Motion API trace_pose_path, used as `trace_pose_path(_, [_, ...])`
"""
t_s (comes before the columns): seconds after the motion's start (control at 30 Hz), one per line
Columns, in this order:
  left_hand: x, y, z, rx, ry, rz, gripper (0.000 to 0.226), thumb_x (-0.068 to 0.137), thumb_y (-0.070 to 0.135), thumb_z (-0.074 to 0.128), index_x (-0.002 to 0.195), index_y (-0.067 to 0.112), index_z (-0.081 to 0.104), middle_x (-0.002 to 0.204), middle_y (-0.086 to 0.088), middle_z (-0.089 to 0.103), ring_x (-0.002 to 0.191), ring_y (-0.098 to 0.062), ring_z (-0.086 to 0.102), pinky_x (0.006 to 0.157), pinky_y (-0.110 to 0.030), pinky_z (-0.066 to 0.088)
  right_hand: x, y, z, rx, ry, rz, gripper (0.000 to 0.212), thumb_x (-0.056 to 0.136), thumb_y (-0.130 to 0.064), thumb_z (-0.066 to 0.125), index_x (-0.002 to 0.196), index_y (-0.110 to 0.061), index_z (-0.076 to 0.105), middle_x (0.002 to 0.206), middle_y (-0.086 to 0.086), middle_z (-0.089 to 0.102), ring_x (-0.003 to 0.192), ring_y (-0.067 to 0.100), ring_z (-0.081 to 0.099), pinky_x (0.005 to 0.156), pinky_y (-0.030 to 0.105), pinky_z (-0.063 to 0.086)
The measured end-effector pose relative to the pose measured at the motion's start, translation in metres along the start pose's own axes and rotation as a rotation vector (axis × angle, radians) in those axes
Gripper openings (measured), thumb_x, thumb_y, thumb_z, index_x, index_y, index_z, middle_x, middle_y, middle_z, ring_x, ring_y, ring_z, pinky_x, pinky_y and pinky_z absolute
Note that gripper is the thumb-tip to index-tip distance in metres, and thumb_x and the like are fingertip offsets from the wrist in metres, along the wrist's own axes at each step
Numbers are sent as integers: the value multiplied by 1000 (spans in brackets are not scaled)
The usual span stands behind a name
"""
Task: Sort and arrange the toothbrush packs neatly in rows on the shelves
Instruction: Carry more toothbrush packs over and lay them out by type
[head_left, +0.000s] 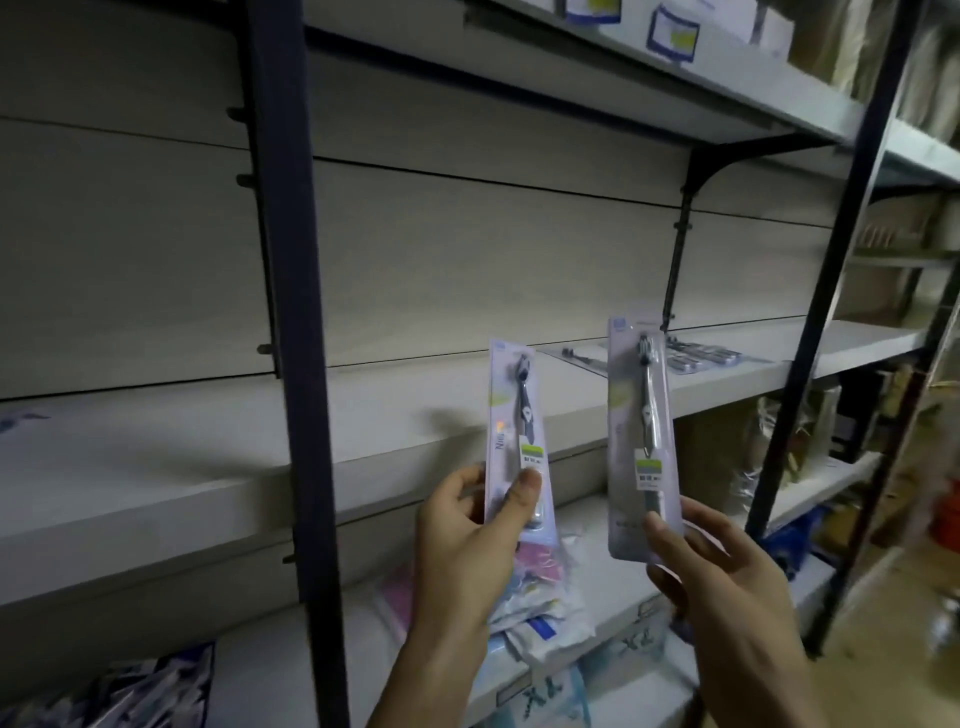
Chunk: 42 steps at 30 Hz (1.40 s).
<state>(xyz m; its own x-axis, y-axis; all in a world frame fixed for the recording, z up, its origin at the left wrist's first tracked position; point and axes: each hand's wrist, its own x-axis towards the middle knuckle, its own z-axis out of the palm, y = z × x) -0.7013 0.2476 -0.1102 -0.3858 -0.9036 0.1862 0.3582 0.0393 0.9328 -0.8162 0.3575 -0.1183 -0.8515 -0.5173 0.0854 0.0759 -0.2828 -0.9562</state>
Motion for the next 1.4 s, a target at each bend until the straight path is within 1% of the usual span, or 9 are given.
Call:
trace_pose_path(0.17, [51, -17, 52, -34, 40, 13, 12, 80, 13, 72, 89, 5, 68, 69, 1, 72, 56, -1, 63, 49, -12, 45, 69, -12, -16, -30, 11, -50, 39, 63, -24, 73, 100, -19, 62, 92, 3, 70, 92, 20, 64, 78, 34, 47])
trace_pose_path(0.33, [105, -24, 92, -24, 49, -8, 15, 86, 23, 67, 81, 9, 70, 61, 3, 66, 55, -6, 57, 50, -19, 48, 139, -18, -17, -41, -16, -89, 28, 79, -17, 71, 105, -16, 63, 90, 4, 73, 90, 21, 67, 75, 31, 50])
trace_pose_path(0.6, [173, -43, 148, 6, 142, -59, 23, 88, 15, 63, 65, 13, 64, 47, 11, 55, 49, -10, 50, 45, -17, 49, 228, -14, -43, -19, 7, -116, 24, 79, -16, 72, 103, -13, 65, 86, 2, 75, 82, 18, 70, 69, 31, 52])
trace_pose_path(0.77, [201, -54, 184, 62, 177, -41, 12, 84, 6, 59, 75, 9, 68, 54, 3, 57, 44, -8, 50, 39, -13, 39, 279, -25, -66, -8, -39, -122, 25, 77, -18, 72, 101, -17, 65, 86, -3, 75, 86, 17, 71, 73, 32, 52])
trace_pose_path(0.87, [215, -63, 204, 118, 214, -28, 12, 82, 4, 60, 74, 8, 68, 54, 1, 59, 48, -13, 51, 47, -18, 40, 310, -30, -80, -17, -113, -120, 22, 78, -16, 72, 99, -17, 65, 84, -4, 75, 78, 11, 72, 67, 29, 52])
trace_pose_path(0.97, [225, -68, 224, 194, 214, -7, 6, 80, 3, 63, 76, 2, 68, 62, -6, 64, 58, -19, 54, 51, -22, 43, 341, -33, -95, -23, -181, -111, 24, 79, -16, 72, 102, -14, 67, 89, 0, 75, 87, 18, 71, 74, 33, 54])
trace_pose_path(1.07, [233, -76, 244, 280, 227, 20, 3, 81, 7, 69, 81, 5, 70, 74, -12, 72, 61, -17, 59, 46, -15, 43, 371, -34, -109, -5, -242, -81, 29, 77, -18, 72, 105, -12, 66, 95, 6, 75, 92, 24, 70, 78, 40, 54])
trace_pose_path(1.27, [250, -87, 270, 429, 250, 45, 9, 80, 6, 71, 75, 14, 70, 56, 10, 69, 48, 2, 61, 44, -10, 42, 416, -35, -129, -14, -329, -114, 24, 79, -13, 71, 103, -9, 66, 89, 6, 75, 75, 14, 67, 60, 26, 47])
trace_pose_path(1.4, [266, -88, 275, 625, 256, 32, 21, 78, 12, 75, 64, 24, 66, 53, 17, 67, 63, -9, 65, 63, -23, 47, 435, -34, -134, -9, -372, -112, 23, 79, -13, 71, 102, -10, 66, 87, 6, 75, 72, 11, 68, 59, 24, 47])
